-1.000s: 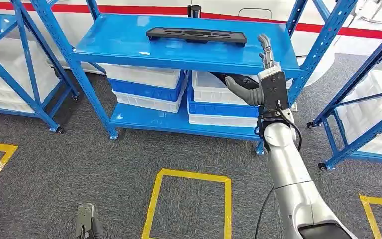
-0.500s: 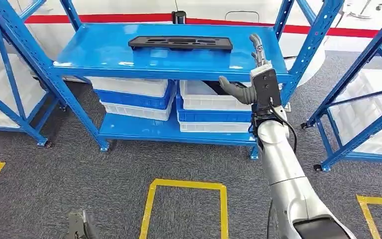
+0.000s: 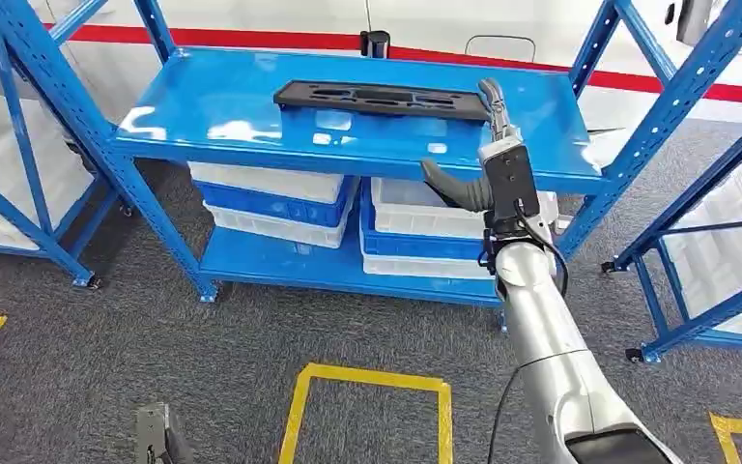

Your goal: Take the parts from the cabinet and place them on the table.

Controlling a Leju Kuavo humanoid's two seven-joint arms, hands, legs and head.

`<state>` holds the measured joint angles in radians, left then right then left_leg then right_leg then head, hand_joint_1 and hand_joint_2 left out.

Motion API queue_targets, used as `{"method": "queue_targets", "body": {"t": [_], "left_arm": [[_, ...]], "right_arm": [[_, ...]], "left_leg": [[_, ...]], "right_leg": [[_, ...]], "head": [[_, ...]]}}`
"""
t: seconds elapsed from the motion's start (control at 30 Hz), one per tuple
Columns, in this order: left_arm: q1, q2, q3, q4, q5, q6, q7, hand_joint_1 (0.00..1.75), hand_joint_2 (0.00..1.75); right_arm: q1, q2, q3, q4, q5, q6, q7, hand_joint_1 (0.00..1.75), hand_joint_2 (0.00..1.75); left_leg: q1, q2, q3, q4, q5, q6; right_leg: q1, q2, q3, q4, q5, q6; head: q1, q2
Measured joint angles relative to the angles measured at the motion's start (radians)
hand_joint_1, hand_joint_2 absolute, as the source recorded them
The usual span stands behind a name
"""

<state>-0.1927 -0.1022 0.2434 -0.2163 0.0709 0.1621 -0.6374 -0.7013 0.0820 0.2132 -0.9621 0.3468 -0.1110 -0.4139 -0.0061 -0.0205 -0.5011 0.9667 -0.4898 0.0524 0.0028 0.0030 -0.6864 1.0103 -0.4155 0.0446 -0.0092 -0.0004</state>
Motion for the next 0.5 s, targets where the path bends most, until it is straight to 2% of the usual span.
{"method": "queue_targets", "body": {"t": [0.03,0.07,0.1,0.13,0.17,0.2,0.23,0.27,0.3,0.33,0.37,0.4,0.43,0.47,0.5], "left_arm": [[-0.002,-0.002,0.000,0.002,-0.001,0.001,0.000,0.00,0.00],[-0.002,-0.002,0.001,0.002,-0.002,0.007,0.003,0.00,0.00],[-0.002,-0.002,0.001,0.002,-0.004,0.010,0.005,0.00,0.00],[-0.002,-0.001,0.001,0.002,-0.008,0.013,0.005,0.00,0.00],[-0.005,0.003,0.002,0.000,-0.009,0.016,0.005,0.00,0.00],[-0.005,0.002,0.002,0.000,-0.010,0.017,0.005,0.00,0.00],[-0.007,0.002,0.002,0.000,-0.010,0.017,0.006,0.00,0.00],[-0.007,0.002,0.002,0.000,-0.010,0.017,0.006,0.00,0.00],[-0.007,0.003,0.002,0.000,-0.011,0.017,0.006,0.00,0.00],[-0.005,0.003,0.003,0.000,-0.011,0.017,0.006,0.00,0.00],[-0.004,0.003,0.003,0.000,-0.014,0.018,0.009,0.00,0.00],[-0.002,0.005,0.003,0.000,-0.020,0.018,0.012,0.00,0.00],[-0.002,0.006,0.003,0.000,-0.023,0.019,0.016,0.00,0.00],[-0.002,0.007,0.003,0.000,-0.024,0.019,0.018,0.00,0.00],[-0.001,0.007,0.003,0.001,-0.029,0.019,0.021,0.00,0.00]], "right_arm": [[0.002,0.000,0.000,0.002,0.004,0.000,0.000,0.00,1.75],[0.002,0.003,0.001,0.003,0.008,-0.001,0.002,0.00,1.75],[0.003,0.008,0.000,0.002,0.009,-0.002,0.003,0.00,1.75],[0.001,0.010,0.000,0.002,0.011,-0.005,0.003,0.00,1.75],[-0.001,0.016,-0.001,0.001,0.013,-0.007,0.003,0.00,1.75],[-0.002,0.019,-0.002,0.000,0.013,-0.010,0.003,0.00,1.75],[-0.004,0.025,-0.002,0.000,0.014,-0.011,0.003,0.00,1.75],[-0.004,0.028,-0.002,0.000,0.014,-0.011,0.003,0.00,1.75],[-0.003,0.029,-0.002,0.000,0.014,-0.011,0.003,0.00,1.75],[-0.001,0.030,-0.002,0.001,0.014,-0.011,0.003,0.00,1.75],[0.000,0.030,-0.002,0.002,0.014,-0.011,0.003,0.00,1.75],[0.000,0.031,-0.002,0.005,0.014,-0.011,0.003,0.00,1.75],[0.000,0.032,-0.002,0.006,0.014,-0.011,0.003,0.00,1.75],[0.000,0.032,-0.002,0.006,0.016,-0.011,0.003,0.00,1.75],[0.000,0.035,-0.002,0.008,0.016,-0.011,0.003,0.00,1.75]], "left_leg": [[-0.007,-0.001,0.020,0.009,-0.016,-0.004],[-0.006,-0.003,0.019,-0.001,-0.029,-0.011],[-0.005,-0.002,0.024,-0.008,-0.034,-0.016],[-0.007,0.000,0.035,0.007,-0.025,-0.018],[-0.008,-0.001,0.033,0.022,-0.025,-0.020],[-0.004,0.004,0.005,0.067,-0.014,-0.026],[-0.002,0.009,-0.038,0.142,-0.003,-0.034],[0.002,0.012,-0.088,0.216,-0.015,-0.041],[0.006,0.013,-0.138,0.277,-0.052,-0.047],[0.010,0.014,-0.185,0.319,-0.109,-0.055],[0.014,0.015,-0.211,0.326,-0.138,-0.061],[0.017,0.017,-0.223,0.305,-0.141,-0.063],[0.019,0.018,-0.219,0.251,-0.114,-0.063],[0.021,0.019,-0.203,0.174,-0.057,-0.062],[0.022,0.020,-0.185,0.090,0.030,-0.060]], "right_leg": [[0.003,-0.002,0.002,-0.044,0.068,-0.004],[0.006,-0.005,0.016,-0.042,0.059,-0.022],[0.012,-0.001,0.026,-0.045,0.067,-0.030],[-0.003,-0.001,0.031,-0.055,0.068,-0.045],[-0.009,0.000,0.047,-0.052,0.064,-0.049],[-0.011,0.001,0.061,-0.056,0.057,-0.061],[-0.010,0.001,0.071,-0.056,0.046,-0.070],[-0.010,0.002,0.079,-0.056,0.036,-0.072],[-0.010,0.003,0.087,-0.056,0.026,-0.073],[-0.010,0.005,0.099,-0.056,0.013,-0.073],[-0.010,0.006,0.112,-0.055,0.002,-0.072],[-0.011,0.008,0.128,-0.055,-0.012,-0.070],[-0.012,0.009,0.146,-0.055,-0.026,-0.066],[-0.013,0.009,0.166,-0.055,-0.041,-0.063],[-0.014,0.009,0.184,-0.055,-0.056,-0.058]], "head": [[-0.003,0.000],[0.002,0.000],[0.000,0.000],[0.000,0.000],[0.001,0.000],[0.000,0.000],[-0.001,0.000],[-0.002,0.000],[-0.002,0.000],[-0.002,0.000],[-0.002,0.000],[-0.002,0.000],[-0.002,0.000],[-0.002,0.000],[-0.002,0.000]]}}
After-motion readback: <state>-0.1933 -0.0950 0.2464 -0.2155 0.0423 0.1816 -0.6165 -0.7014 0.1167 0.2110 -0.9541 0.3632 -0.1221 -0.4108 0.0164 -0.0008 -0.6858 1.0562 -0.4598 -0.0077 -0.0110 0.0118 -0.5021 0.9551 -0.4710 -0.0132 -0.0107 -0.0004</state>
